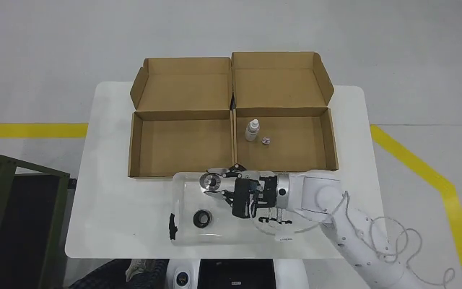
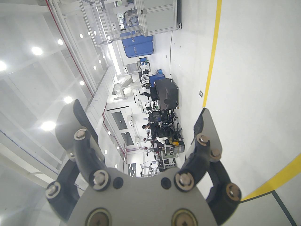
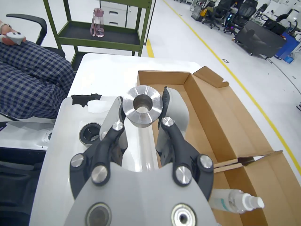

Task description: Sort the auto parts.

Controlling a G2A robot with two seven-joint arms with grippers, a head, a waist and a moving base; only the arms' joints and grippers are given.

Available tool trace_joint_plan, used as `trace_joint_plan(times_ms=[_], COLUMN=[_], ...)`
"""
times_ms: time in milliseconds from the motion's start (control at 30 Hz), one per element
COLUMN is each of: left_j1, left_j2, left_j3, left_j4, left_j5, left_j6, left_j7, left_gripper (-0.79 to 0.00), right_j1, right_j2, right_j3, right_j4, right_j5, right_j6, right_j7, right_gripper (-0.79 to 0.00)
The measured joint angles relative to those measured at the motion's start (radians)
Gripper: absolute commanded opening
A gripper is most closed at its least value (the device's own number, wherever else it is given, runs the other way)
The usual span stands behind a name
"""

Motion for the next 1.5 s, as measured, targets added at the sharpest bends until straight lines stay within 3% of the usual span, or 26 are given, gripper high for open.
trace_joint_plan(times_ms=[333, 633, 1067, 1500], left_j1=[0.000, 0.000, 0.000, 0.000], left_j2=[0.000, 0.000, 0.000, 0.000], left_j3=[0.000, 0.000, 0.000, 0.000], left_j4=[0.000, 0.000, 0.000, 0.000], left_j5=[0.000, 0.000, 0.000, 0.000], left_j6=[0.000, 0.000, 0.000, 0.000], left_j7=[0.000, 0.000, 0.000, 0.000], left_gripper=[0.000, 0.000, 0.000, 0.000], right_j1=[-0.080, -0.107, -0.074, 0.063], right_j2=[0.022, 0.029, 0.024, 0.001], right_j3=[0.136, 0.179, 0.159, 0.062], right_j4=[-0.038, -0.042, -0.006, 0.091], right_j5=[0.040, 0.059, 0.058, 0.038], right_j6=[-0.006, -0.012, 0.010, 0.051], right_j7=[-0.119, -0.175, -0.178, -0.070], right_gripper=[-0.785, -0.785, -0.785, -0.785])
